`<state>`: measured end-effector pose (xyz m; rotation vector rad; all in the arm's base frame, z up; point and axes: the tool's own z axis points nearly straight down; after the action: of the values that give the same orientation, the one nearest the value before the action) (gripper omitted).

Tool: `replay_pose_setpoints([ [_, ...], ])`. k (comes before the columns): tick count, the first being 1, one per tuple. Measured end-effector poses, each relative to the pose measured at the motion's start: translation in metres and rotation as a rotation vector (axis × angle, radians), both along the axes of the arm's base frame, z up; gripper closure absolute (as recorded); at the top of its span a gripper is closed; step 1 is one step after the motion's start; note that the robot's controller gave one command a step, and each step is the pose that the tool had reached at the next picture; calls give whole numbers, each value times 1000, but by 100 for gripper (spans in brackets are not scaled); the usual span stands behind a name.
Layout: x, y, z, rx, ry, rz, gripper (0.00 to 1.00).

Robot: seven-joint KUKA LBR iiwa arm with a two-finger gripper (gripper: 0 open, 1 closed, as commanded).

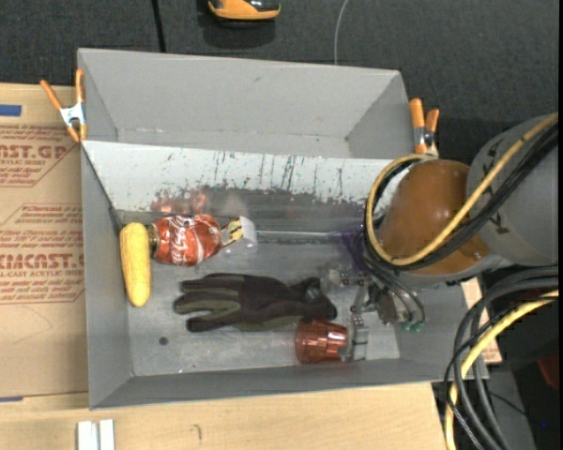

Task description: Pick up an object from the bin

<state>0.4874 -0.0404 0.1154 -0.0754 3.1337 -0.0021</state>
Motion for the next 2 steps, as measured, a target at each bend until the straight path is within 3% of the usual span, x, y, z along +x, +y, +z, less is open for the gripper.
replay_pose_setpoints([
  [1, -2, -4, -33, 3, 8, -66, 0],
  [2, 1, -4, -46, 2, 8, -81, 100],
])
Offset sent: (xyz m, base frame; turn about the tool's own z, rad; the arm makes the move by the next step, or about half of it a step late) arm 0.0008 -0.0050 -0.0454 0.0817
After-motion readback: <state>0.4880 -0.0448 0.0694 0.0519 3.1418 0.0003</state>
